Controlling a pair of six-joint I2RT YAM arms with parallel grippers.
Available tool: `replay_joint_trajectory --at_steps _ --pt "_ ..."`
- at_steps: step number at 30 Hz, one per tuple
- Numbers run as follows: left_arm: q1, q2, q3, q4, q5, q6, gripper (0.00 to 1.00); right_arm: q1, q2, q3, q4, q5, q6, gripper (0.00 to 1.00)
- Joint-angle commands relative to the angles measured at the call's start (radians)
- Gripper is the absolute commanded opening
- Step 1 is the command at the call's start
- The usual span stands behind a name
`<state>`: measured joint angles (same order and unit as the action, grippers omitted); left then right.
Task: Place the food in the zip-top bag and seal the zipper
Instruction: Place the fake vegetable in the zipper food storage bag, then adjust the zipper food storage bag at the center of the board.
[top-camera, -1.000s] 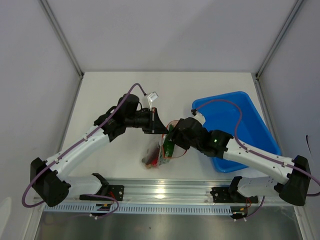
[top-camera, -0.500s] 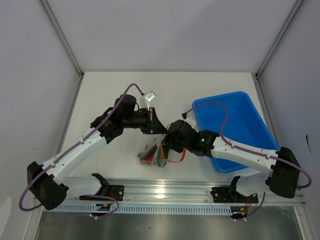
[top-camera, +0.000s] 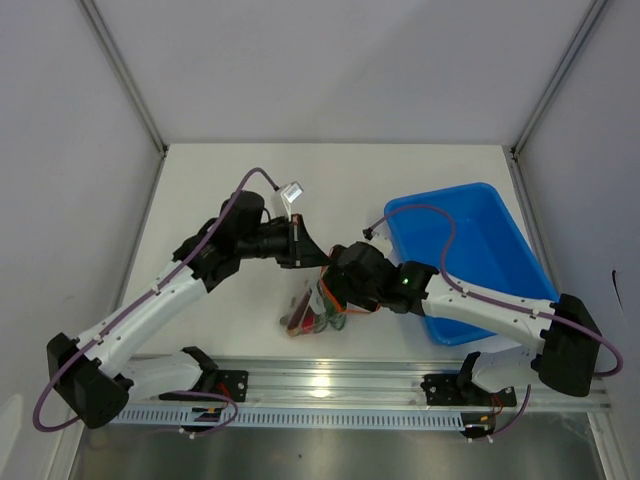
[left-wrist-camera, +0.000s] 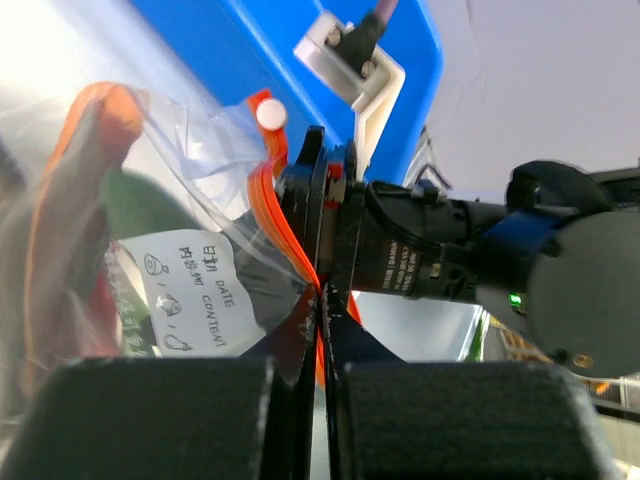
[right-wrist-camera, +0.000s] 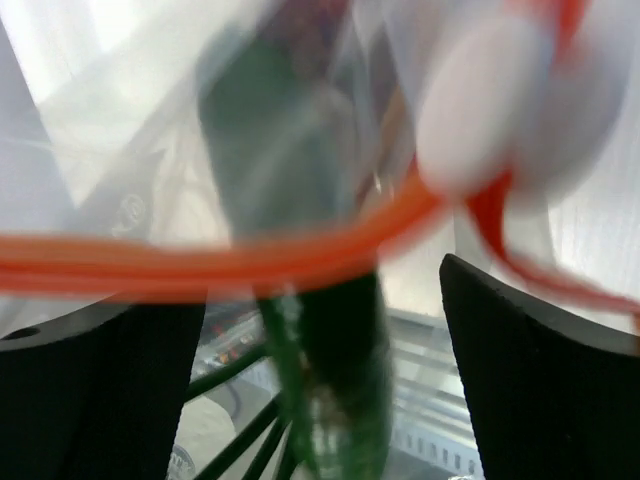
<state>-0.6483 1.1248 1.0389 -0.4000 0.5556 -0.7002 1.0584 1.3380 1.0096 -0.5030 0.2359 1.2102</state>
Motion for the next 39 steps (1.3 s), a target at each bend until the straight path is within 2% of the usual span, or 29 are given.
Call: replay_joint_trajectory --at_steps 1,20,29,36,39 --pt "-0.002 -0.039 -0.005 0.072 0.009 -0.018 0.01 0.012 -0.013 0.024 0.008 -0.013 -0.083 0.99" --pt "0.001 0.0 0.021 0.069 -0.013 0.008 0.01 0.011 -0.138 0.188 -0.192 0.039 -0.296 0.99" --pt "0.009 0.027 0.046 0.066 -0.014 0.016 0.01 -0.081 -0.243 0.311 -0.319 0.028 -0.394 0.99" --pt "0.01 0.01 0.024 0.056 -0.026 0.019 0.01 -0.135 -0.37 0.215 -0.348 0.013 -0.394 0.99" --pt "0.012 0.004 0.023 0.058 -0.02 0.015 0.01 -0.161 -0.393 0.152 -0.325 -0.059 -0.385 0.99"
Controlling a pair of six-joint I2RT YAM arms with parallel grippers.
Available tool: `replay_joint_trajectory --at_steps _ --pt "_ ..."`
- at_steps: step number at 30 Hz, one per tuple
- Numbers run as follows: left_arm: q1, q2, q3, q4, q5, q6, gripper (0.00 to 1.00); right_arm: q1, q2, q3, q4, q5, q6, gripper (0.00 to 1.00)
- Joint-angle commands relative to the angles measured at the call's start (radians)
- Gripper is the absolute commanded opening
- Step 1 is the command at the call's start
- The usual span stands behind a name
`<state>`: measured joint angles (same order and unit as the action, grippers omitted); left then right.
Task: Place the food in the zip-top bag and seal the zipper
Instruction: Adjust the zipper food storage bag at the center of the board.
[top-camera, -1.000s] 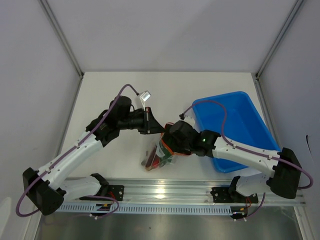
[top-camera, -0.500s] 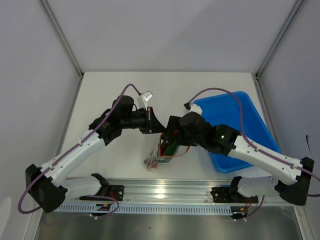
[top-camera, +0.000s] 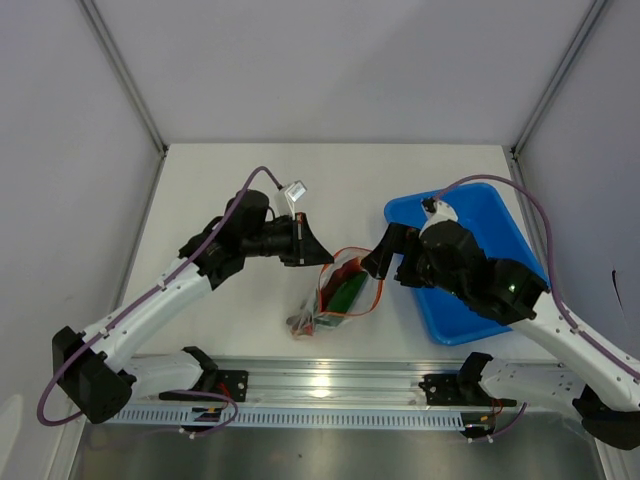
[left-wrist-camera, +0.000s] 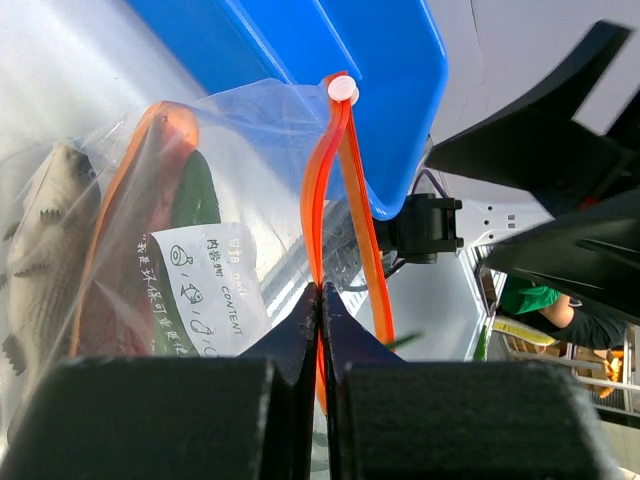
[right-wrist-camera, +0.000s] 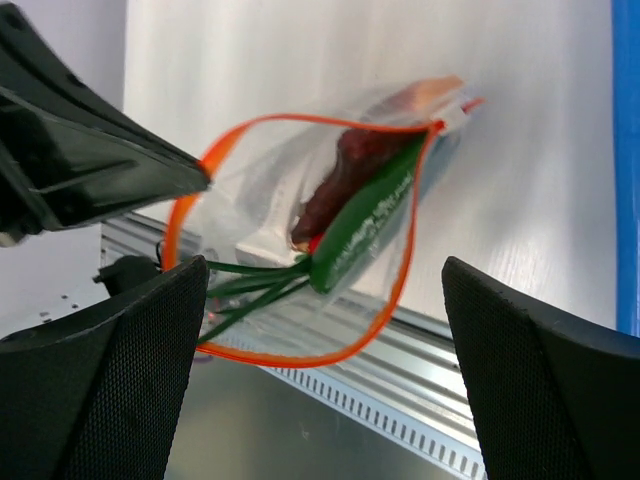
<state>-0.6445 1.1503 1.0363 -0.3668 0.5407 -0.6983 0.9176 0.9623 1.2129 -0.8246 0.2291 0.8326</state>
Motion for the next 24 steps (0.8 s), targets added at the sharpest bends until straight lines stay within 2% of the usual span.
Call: replay_joint_trajectory --at_steps 1,3,5,8,16,19,24 --pt "0.008 -0.021 0.03 0.025 -0.007 0.013 0.01 -0.025 -0.022 -0.064 0.001 -0.071 -0.003 1.0" --pt "0.008 -0.021 0.036 0.014 -0.008 0.016 0.01 -0.026 -0.022 -0.088 -0.001 -0.089 0.006 0.99" --pt "0.008 -0.018 0.044 0.009 -0.013 0.017 0.01 -0.029 -0.036 -0.104 -0.014 -0.044 0.055 0.99" --pt "0.008 -0.018 0.05 0.009 -0.016 0.016 0.01 -0.089 -0.103 -0.154 -0.042 -0.019 0.157 1.0" --pt "0.008 -0.021 0.039 0.012 -0.015 0.008 0.01 -0.432 -0.25 -0.254 -0.128 -0.077 0.218 0.99" --pt "0.008 -0.024 0.041 0.006 -0.016 0.013 0.01 -0.526 -0.252 -0.253 -0.198 -0.079 0.211 0.99" --pt "0.008 -0.012 0.053 0.012 -0.005 0.01 0.01 -0.615 -0.237 -0.276 -0.219 -0.123 0.192 0.99"
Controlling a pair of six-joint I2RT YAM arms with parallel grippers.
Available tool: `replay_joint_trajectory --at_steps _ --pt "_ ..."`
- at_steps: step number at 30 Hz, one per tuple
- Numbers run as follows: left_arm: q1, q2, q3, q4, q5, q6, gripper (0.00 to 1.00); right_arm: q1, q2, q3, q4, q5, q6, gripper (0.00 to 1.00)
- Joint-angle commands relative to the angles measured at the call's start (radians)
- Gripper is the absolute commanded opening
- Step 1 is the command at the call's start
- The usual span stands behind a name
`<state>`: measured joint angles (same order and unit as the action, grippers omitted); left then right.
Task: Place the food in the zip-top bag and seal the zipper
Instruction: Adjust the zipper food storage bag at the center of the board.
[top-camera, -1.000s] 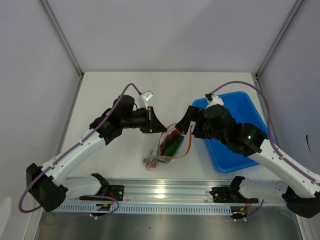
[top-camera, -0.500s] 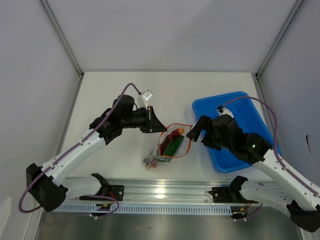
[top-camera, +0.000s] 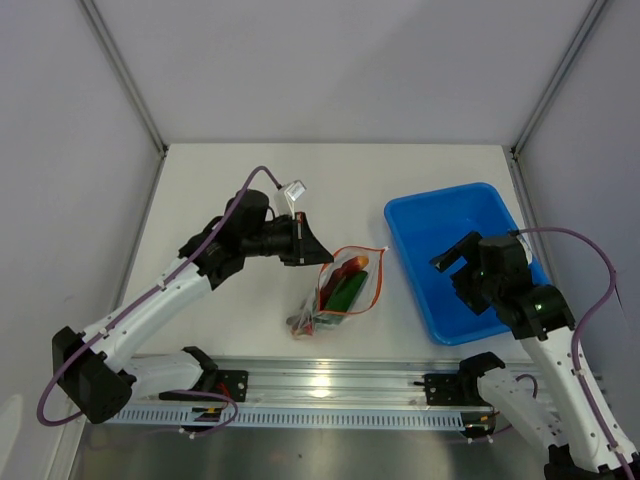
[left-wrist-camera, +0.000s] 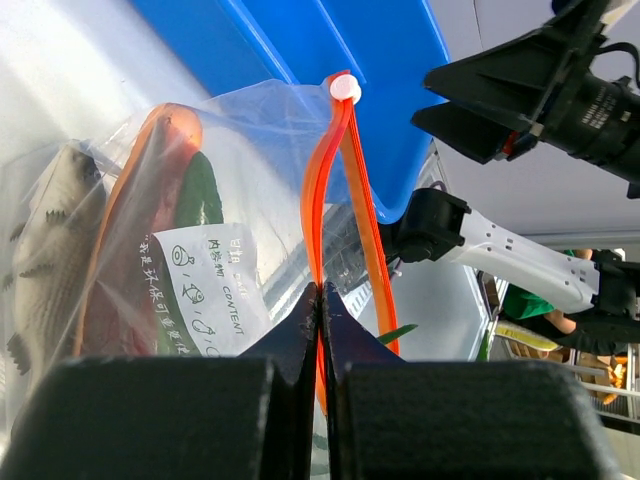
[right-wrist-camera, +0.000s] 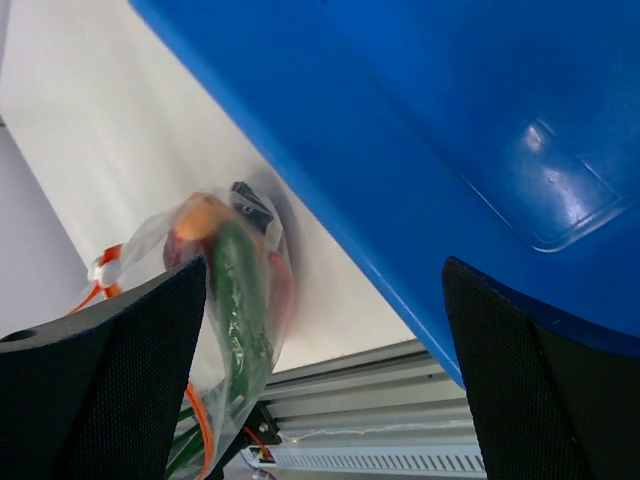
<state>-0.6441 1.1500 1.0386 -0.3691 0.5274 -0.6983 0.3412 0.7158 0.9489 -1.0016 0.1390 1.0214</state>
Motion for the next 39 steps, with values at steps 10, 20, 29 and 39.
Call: replay_joint_trajectory --at_steps 10,20,29,39 --pt "0.008 0.004 0.063 0.022 0.026 0.01 0.01 -0.094 0.04 -0.029 -0.049 -0.07 -0.043 0.99" --pt "0.006 0.001 0.051 0.029 0.031 0.01 0.01 -0.171 0.03 -0.056 -0.118 0.022 0.023 0.99" --pt "0.008 -0.006 0.034 0.038 0.034 0.005 0.0 -0.287 0.091 -0.053 -0.095 -0.036 -0.11 0.99" --pt "0.008 0.002 0.052 0.044 0.034 0.002 0.0 -0.32 0.096 0.002 -0.11 -0.032 -0.193 0.99"
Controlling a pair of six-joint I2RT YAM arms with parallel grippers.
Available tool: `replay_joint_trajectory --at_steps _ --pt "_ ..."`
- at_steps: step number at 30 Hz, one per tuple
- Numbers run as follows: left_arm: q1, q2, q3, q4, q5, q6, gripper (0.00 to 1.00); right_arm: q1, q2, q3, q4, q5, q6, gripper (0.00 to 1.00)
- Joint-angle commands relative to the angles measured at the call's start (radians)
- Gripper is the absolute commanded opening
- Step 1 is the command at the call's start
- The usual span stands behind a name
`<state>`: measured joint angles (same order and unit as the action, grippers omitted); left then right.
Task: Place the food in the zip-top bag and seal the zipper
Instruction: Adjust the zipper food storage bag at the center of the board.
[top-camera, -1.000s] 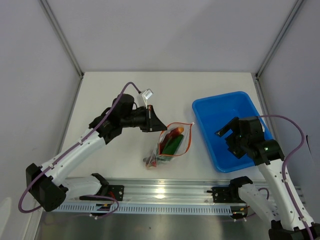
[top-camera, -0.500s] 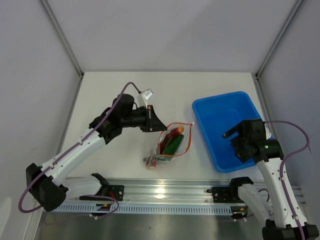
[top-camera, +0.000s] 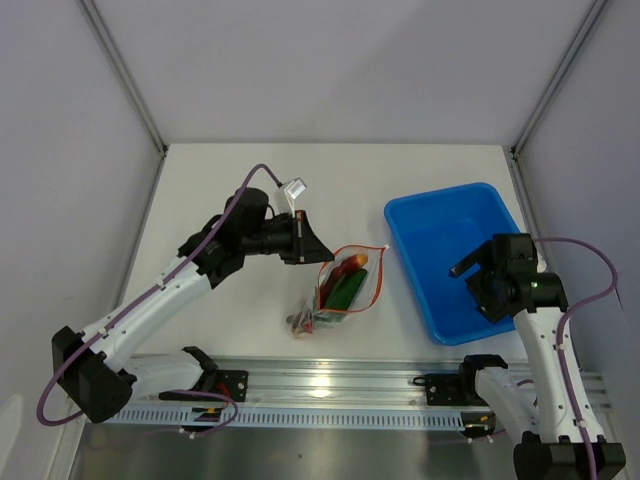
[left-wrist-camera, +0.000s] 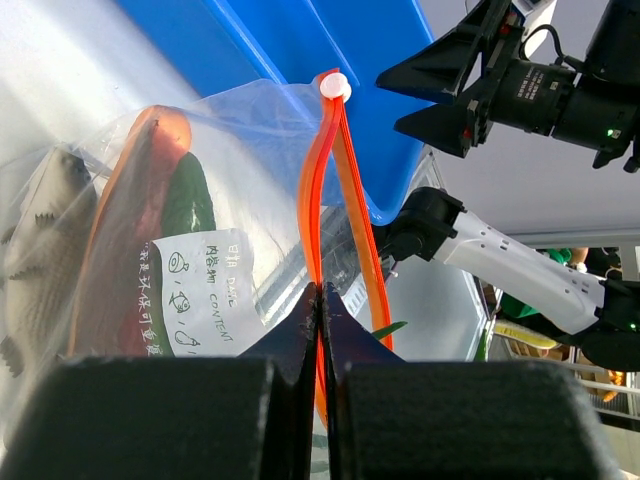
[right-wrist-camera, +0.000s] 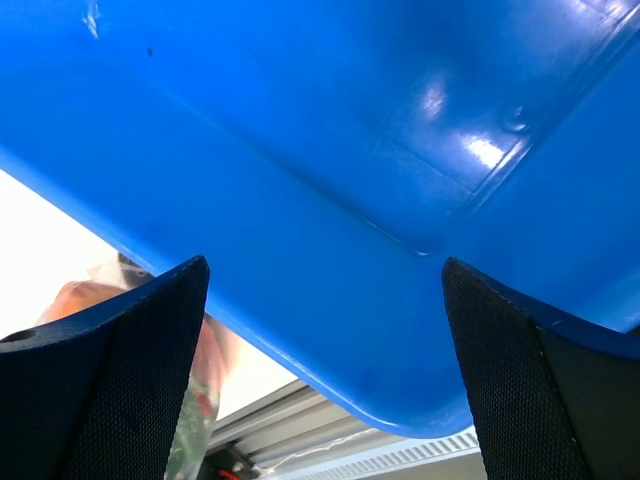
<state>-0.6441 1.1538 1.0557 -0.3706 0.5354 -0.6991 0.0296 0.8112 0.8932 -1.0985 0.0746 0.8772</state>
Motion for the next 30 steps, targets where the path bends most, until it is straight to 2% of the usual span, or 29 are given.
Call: replay_joint_trajectory --at_steps 1,9,13,19,20,25,29,30 --pt "0.008 -0.002 0.032 0.045 0.025 0.003 0.01 -0.011 0.0 0.076 -0.032 0.08 -0.053 0.99" --pt "0.006 0.003 0.035 0.048 0.034 -0.004 0.01 -0.02 0.042 0.268 -0.055 0.192 -0.106 0.99" --pt "0.006 -0.011 0.035 0.042 0.025 0.001 0.0 -0.051 0.065 0.276 -0.06 0.156 -0.147 1.0" --pt "0.008 -0.005 0.043 0.044 0.028 -0.002 0.0 -0.051 0.091 0.216 -0.017 -0.079 -0.25 0.99" --pt "0.008 -0.005 0.041 0.045 0.028 -0.002 0.01 -0.051 0.089 0.207 0.001 -0.195 -0.276 0.99" --pt "0.006 -0.002 0.052 0.041 0.025 0.001 0.01 -0.019 0.046 0.142 0.077 -0.481 -0.322 0.99" --pt "0.008 0.003 0.067 0.041 0.023 0.0 0.01 0.143 0.02 0.086 0.199 -0.567 -0.183 0.99" --pt "0.008 0.006 0.07 0.042 0.023 -0.002 0.01 0.232 0.016 0.073 0.228 -0.558 -0.146 0.99"
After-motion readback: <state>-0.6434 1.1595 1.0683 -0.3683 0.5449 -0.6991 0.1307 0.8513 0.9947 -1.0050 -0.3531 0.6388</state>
